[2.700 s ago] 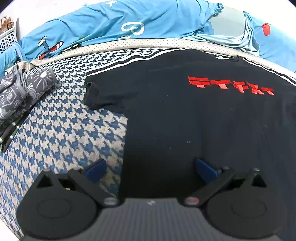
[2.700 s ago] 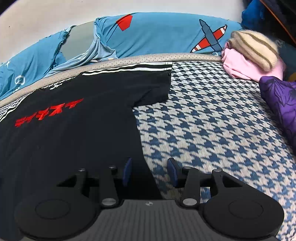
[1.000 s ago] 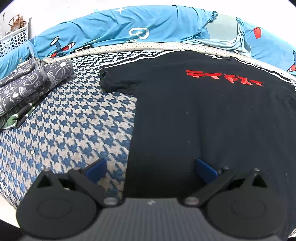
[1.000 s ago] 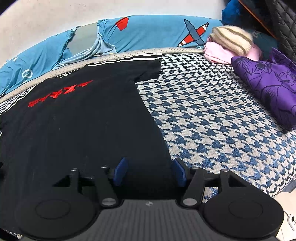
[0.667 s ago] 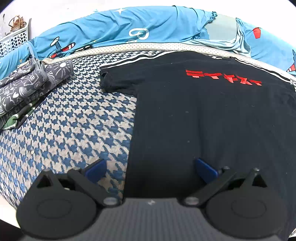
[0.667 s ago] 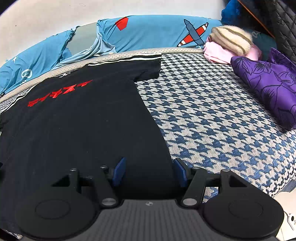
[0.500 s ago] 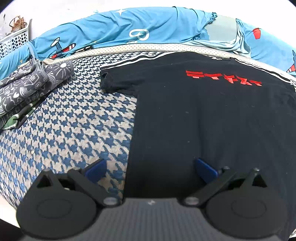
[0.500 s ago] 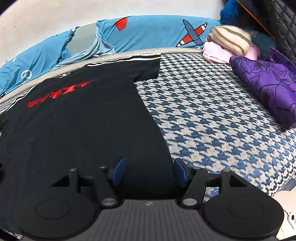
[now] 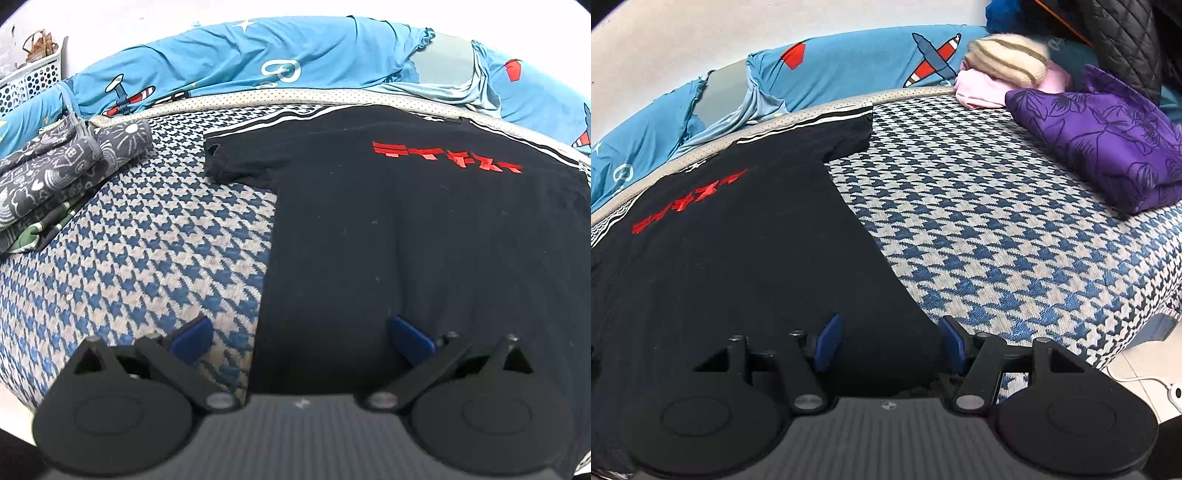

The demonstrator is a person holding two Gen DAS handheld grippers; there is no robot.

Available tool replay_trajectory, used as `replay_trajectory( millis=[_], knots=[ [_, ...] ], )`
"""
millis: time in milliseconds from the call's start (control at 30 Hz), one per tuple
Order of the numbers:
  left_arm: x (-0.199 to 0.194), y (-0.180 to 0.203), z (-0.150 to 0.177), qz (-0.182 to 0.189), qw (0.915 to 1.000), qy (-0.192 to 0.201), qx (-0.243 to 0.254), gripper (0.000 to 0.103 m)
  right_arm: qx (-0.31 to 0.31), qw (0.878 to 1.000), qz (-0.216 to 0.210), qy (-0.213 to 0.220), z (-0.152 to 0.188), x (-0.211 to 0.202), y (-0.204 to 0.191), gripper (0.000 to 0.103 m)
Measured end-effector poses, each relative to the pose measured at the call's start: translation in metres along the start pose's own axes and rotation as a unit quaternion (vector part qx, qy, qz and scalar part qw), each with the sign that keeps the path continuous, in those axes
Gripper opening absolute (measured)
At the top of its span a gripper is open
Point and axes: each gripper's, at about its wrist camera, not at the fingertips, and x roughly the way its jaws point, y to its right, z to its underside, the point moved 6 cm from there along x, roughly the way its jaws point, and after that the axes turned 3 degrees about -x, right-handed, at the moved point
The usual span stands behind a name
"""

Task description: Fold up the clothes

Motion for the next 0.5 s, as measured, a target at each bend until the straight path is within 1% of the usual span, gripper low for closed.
replay_trajectory(
  millis=[133, 233, 267, 300, 333, 400, 467, 500],
  knots=[
    [0.000, 0.001, 0.000, -0.002, 1.0000, 0.000, 0.000, 0.103, -0.004, 1.000, -0.014, 0.001, 0.002, 0.000, -0.005, 0.061],
    [0.000, 0.001, 0.000, -0.003, 1.0000, 0.001, 0.000, 0.103, -0.018, 1.000, -0.016, 0.003, 0.004, 0.000, -0.011, 0.058],
    [0.000, 0.001, 0.000, -0.002, 1.0000, 0.001, 0.000, 0.103, -0.020, 1.000, -0.018, 0.005, 0.005, 0.000, -0.013, 0.054],
    [0.000, 0.001, 0.000, -0.002, 1.0000, 0.001, 0.000, 0.103, -0.022, 1.000, -0.021, 0.006, 0.006, 0.000, -0.014, 0.046],
    [0.000, 0.001, 0.000, -0.002, 1.0000, 0.001, 0.000, 0.103, -0.022, 0.999, -0.026, 0.009, 0.006, 0.000, -0.015, 0.042],
    [0.000, 0.001, 0.000, -0.002, 1.0000, 0.001, 0.000, 0.103, -0.024, 0.999, -0.032, 0.012, 0.005, -0.001, -0.017, 0.026],
    [-0.001, 0.000, 0.000, -0.001, 1.0000, 0.000, -0.001, 0.103, -0.018, 0.999, -0.040, 0.014, 0.006, -0.001, -0.017, 0.015],
    [-0.001, 0.000, 0.000, -0.001, 1.0000, 0.000, -0.001, 0.103, -0.011, 0.999, -0.044, 0.015, 0.006, -0.001, -0.016, 0.013]
  ],
)
